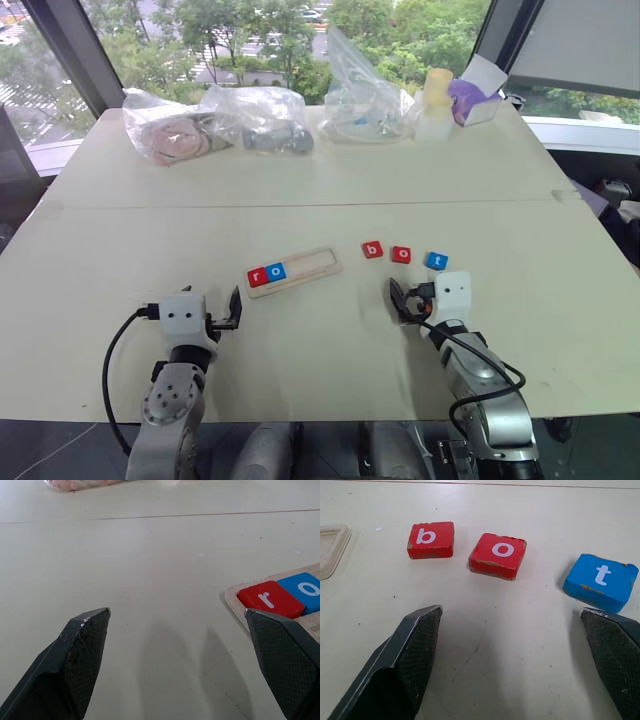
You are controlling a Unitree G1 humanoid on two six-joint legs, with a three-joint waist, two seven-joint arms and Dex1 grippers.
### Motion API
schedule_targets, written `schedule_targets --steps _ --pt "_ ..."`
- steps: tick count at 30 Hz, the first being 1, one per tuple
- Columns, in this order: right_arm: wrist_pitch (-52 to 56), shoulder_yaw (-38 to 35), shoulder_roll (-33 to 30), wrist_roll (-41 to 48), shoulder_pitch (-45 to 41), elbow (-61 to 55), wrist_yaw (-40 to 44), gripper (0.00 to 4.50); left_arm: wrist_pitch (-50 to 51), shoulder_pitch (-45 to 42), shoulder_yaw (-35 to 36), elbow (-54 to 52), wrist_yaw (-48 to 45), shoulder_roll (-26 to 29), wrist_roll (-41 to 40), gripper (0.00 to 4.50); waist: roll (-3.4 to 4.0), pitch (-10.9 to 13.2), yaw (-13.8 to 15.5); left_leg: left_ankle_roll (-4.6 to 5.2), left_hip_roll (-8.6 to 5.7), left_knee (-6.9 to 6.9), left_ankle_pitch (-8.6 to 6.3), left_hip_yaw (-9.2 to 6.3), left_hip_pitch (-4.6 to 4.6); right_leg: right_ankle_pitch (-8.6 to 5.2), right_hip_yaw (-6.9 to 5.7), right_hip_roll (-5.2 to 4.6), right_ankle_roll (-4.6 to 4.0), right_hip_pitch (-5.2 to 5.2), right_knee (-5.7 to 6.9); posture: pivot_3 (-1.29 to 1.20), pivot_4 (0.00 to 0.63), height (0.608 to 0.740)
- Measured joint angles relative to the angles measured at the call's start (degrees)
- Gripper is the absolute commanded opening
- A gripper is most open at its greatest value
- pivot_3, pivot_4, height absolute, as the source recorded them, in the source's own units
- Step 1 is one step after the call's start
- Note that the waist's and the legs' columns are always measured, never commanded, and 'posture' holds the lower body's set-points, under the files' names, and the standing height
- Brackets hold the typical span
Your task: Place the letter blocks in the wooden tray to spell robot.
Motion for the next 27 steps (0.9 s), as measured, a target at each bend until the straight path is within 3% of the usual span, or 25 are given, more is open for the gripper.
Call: schedule_targets --steps 27 --pt "-0.1 -0.2 -1.5 -0.4 -0.8 0.6 1.0 4.48 -0.7 -0.5 -0.2 0.2 -0.2 -0.3 0.0 4.50 0.00 0.0 0.0 -0.01 0.00 0.00 0.00 0.00 0.00 0.00 0.00 0.01 0.00 0.00 0.00 0.00 0.150 0.740"
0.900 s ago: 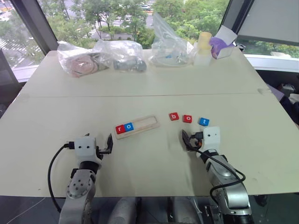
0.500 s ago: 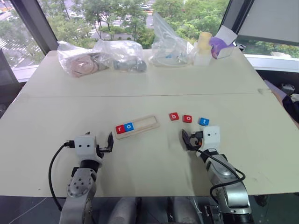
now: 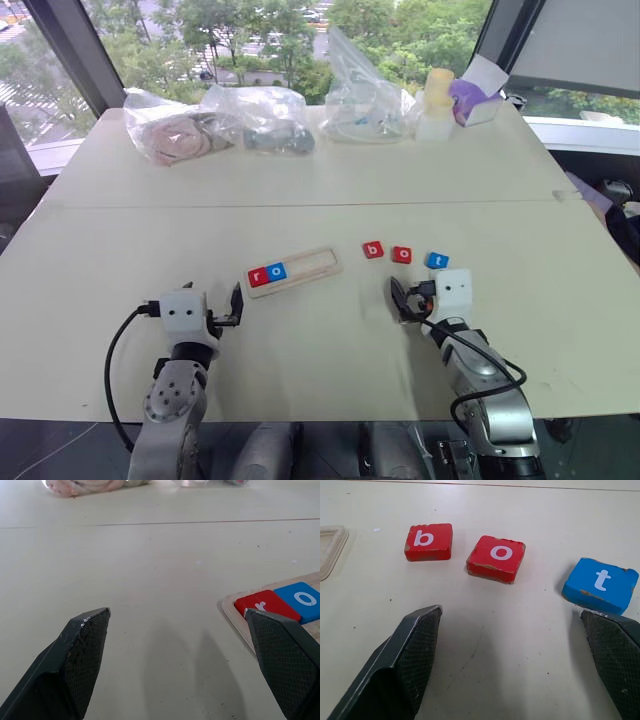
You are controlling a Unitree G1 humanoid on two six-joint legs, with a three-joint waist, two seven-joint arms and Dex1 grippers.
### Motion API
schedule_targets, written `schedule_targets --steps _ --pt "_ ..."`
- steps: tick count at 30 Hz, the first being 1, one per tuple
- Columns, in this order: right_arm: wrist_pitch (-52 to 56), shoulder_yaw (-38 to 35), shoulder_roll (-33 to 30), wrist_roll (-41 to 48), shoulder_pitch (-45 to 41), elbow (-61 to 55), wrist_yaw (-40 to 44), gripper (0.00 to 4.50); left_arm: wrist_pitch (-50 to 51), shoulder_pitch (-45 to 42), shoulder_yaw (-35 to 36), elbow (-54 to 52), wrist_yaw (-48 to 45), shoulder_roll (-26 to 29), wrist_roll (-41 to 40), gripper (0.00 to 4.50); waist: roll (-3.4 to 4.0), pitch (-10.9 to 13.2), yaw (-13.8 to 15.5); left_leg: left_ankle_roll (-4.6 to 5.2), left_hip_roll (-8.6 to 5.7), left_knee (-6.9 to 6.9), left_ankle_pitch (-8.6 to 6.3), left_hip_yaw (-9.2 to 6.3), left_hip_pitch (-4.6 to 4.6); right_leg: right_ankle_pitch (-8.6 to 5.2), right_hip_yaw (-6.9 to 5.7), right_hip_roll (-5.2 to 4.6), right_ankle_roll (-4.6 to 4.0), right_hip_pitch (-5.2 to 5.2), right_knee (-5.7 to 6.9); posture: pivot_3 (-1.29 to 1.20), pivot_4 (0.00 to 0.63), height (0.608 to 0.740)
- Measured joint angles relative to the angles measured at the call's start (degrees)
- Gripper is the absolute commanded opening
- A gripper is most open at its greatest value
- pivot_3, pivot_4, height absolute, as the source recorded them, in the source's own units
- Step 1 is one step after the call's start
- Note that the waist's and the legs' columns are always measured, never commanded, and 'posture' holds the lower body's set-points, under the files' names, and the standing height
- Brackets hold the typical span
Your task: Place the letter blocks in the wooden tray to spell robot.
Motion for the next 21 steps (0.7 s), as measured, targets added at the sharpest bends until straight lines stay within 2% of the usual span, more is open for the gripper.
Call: schedule_targets --steps 4,8,10,15,19,21 --pt "-1.5 0.4 -4.3 -1.3 0.0 -0.1 2.6 4.48 -0.6 -0.9 0.1 0.0 -2.6 3.0 -0.2 4.50 0.00 0.0 0.0 0.00 0.00 0.00 0.00 0.00 -0.01 0.00 -0.01 0.01 0.00 0.00 0.00 0.00 0.150 0.740" --pt "-2.1 2.5 -13.8 0.6 0.0 -2.9 13.6 4.48 0.8 -1.9 -0.6 -1.7 -9.1 8.6 -2.8 4.50 0.02 0.0 -0.1 0.00 0.00 0.00 0.00 0.02 -0.02 0.00 -0.01 0.01 0.00 0.00 -0.02 0.00 0.150 0.740" --pt "-0.5 2.4 -16.4 3.7 -1.0 -5.1 18.3 4.48 2.6 -2.9 -0.8 -3.4 -11.9 10.5 -4.9 4.50 0.01 0.0 -0.1 0.00 0.08 0.01 0.00 0.02 -0.01 0.00 -0.01 0.06 -0.01 0.01 -0.02 0.00 0.150 0.740" --pt "7.6 -1.3 -25.6 13.4 -10.3 -8.5 29.0 4.48 9.6 -9.5 1.9 -5.0 -23.4 22.4 -13.7 4.50 0.04 0.1 0.0 -0.04 0.26 0.07 0.04 0.03 -0.01 0.10 -0.07 0.20 -0.36 0.03 -0.04 0.00 0.150 0.740" --pt "10.0 -2.5 -31.7 17.4 -15.1 -8.5 35.6 4.48 11.5 -16.5 3.9 1.0 -34.3 31.6 -19.0 4.50 0.04 0.1 0.0 -0.05 0.33 -0.02 0.04 0.03 -0.02 0.13 -0.12 0.25 -0.32 0.01 -0.12 0.00 0.150 0.740" --pt "10.4 -2.1 -33.1 18.1 -16.5 -7.7 37.9 4.48 9.2 -20.7 2.5 8.2 -41.4 35.9 -18.7 4.50 0.03 0.1 0.0 -0.05 0.33 -0.06 0.04 0.05 -0.04 0.19 -0.12 0.24 -0.22 -0.02 -0.15 0.00 0.150 0.740"
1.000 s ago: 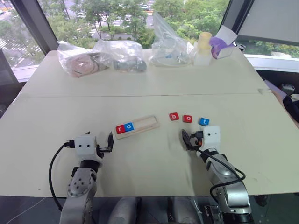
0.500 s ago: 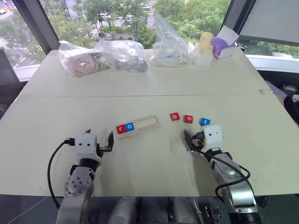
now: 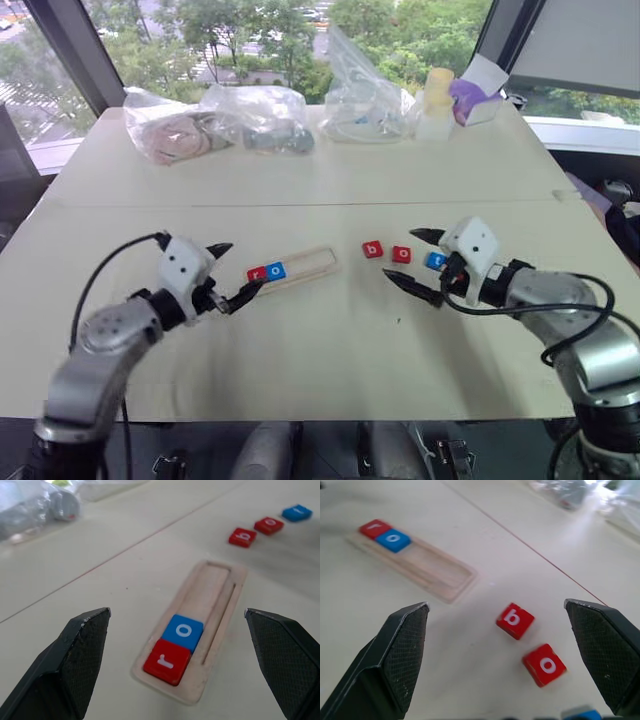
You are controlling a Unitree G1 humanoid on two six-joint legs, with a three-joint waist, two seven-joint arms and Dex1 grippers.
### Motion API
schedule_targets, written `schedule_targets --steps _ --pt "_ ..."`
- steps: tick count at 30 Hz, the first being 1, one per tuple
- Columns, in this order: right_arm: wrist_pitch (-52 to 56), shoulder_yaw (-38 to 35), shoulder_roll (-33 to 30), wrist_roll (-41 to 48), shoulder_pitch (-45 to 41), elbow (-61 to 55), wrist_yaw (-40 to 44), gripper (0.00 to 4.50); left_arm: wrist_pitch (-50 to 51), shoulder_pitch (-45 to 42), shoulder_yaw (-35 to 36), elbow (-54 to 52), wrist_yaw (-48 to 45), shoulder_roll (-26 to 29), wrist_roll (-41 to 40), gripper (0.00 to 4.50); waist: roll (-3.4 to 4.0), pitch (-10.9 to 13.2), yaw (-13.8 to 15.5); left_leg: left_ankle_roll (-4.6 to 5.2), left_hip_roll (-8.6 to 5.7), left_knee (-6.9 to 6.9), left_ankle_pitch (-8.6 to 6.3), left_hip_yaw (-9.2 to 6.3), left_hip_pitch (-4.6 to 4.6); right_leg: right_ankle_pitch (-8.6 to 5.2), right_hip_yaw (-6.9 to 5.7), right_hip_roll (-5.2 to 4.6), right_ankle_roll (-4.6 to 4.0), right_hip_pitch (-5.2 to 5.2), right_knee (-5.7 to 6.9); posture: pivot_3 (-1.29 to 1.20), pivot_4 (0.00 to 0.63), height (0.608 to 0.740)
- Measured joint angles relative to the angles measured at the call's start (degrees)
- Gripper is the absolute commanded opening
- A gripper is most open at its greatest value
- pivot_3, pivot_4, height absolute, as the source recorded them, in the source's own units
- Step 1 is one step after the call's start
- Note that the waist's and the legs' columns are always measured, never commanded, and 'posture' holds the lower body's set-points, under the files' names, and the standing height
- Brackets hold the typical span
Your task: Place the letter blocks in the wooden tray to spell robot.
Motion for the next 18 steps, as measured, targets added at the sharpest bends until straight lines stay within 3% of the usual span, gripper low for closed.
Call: schedule_targets --steps 3,7,12,18 --pt "-0.2 0.7 -0.9 0.1 -3.6 1.4 1.7 4.48 -5.5 -11.5 -4.3 16.2 -11.3 4.3 2.6 4.50 0.01 0.1 0.1 -0.03 0.00 0.07 0.02 0.00 -0.08 0.04 -0.02 0.02 -0.06 -0.04 -0.01 0.00 0.150 0.740" --pt "-0.5 1.6 -1.0 0.0 -4.5 2.1 1.9 4.48 -10.8 -20.7 -9.2 30.0 -23.4 5.1 4.7 4.50 -0.01 0.1 -0.1 0.00 -0.04 0.03 0.00 0.06 -0.08 0.06 0.02 -0.07 -0.02 -0.06 -0.08 0.00 0.150 0.740" --pt "-0.4 1.8 -0.8 -0.1 -3.9 1.9 0.3 4.48 -15.0 -27.4 -12.8 42.0 -28.2 1.4 8.0 4.50 -0.03 0.1 -0.1 -0.01 -0.02 -0.01 0.01 0.02 -0.14 0.12 0.02 -0.04 0.08 -0.18 0.00 0.00 0.150 0.740" --pt "0.9 1.8 -0.2 0.1 -1.8 -0.2 -2.0 4.48 -19.3 -31.1 -14.6 48.9 -30.7 -1.8 10.8 4.50 -0.05 0.1 -0.3 -0.01 -0.03 0.06 0.01 0.04 -0.15 0.14 0.04 -0.05 0.12 -0.17 0.02 0.00 0.150 0.740"
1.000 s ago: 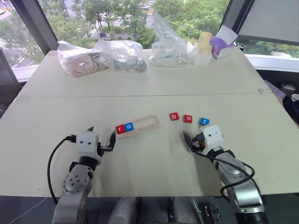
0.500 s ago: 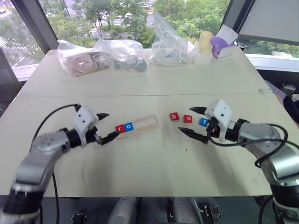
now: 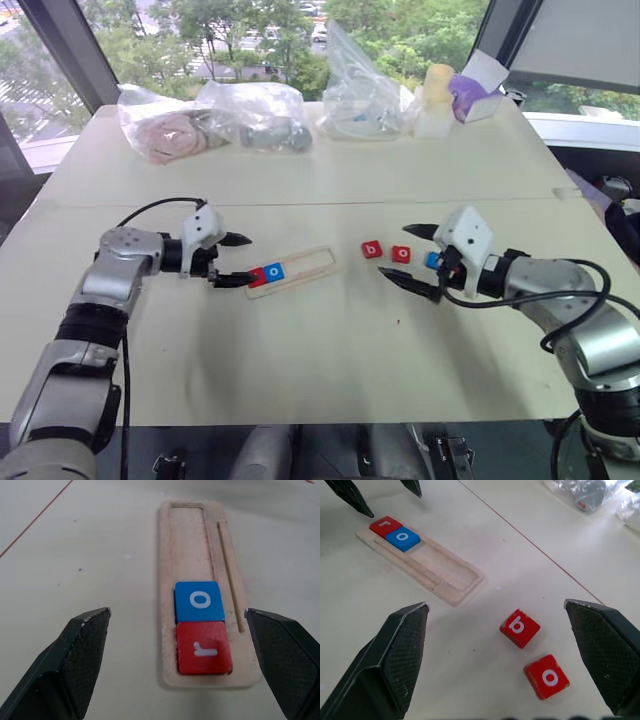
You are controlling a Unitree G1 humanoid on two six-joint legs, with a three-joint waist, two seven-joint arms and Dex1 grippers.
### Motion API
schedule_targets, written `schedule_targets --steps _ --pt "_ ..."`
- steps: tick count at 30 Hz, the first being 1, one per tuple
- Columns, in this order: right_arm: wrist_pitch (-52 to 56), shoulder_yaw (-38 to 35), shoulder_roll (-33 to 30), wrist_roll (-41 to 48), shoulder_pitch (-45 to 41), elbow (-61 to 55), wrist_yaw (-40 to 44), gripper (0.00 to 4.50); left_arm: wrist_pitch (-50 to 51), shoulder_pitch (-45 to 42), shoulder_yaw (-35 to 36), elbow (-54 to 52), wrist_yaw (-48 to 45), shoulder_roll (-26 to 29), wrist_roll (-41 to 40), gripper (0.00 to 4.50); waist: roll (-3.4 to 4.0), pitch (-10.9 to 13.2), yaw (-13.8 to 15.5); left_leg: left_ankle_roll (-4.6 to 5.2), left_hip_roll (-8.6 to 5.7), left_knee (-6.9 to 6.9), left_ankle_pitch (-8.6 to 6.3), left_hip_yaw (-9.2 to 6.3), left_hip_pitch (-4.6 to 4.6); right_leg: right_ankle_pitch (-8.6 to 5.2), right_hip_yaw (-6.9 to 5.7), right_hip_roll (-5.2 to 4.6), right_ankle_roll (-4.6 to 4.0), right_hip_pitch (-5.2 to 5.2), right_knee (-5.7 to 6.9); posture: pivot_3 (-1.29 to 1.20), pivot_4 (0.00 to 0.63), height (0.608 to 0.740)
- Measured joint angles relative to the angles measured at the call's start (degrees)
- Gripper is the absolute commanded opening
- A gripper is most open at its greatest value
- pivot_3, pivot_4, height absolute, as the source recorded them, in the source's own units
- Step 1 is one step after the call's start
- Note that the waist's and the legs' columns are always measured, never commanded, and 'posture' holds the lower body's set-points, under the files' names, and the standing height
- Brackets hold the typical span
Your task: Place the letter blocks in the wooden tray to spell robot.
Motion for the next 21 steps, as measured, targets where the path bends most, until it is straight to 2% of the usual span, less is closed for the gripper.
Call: schedule_targets --steps 10,21 --pt "1.2 0.0 0.1 0.1 1.3 -2.3 -2.1 4.48 -4.1 -0.8 -1.5 5.8 -1.3 -3.1 3.4 4.50 0.00 0.0 0.1 0.00 0.00 0.04 0.01 -0.01 0.00 0.01 0.00 0.02 0.02 0.01 0.05 0.00 0.150 0.740" --pt "1.3 0.1 0.2 0.1 1.4 -2.3 -3.0 4.48 -7.2 1.4 -1.6 4.3 0.4 -3.1 5.4 4.50 0.01 0.0 0.0 -0.01 0.00 0.04 0.02 -0.01 0.06 0.02 0.00 0.02 0.02 0.05 0.07 0.00 0.150 0.740"
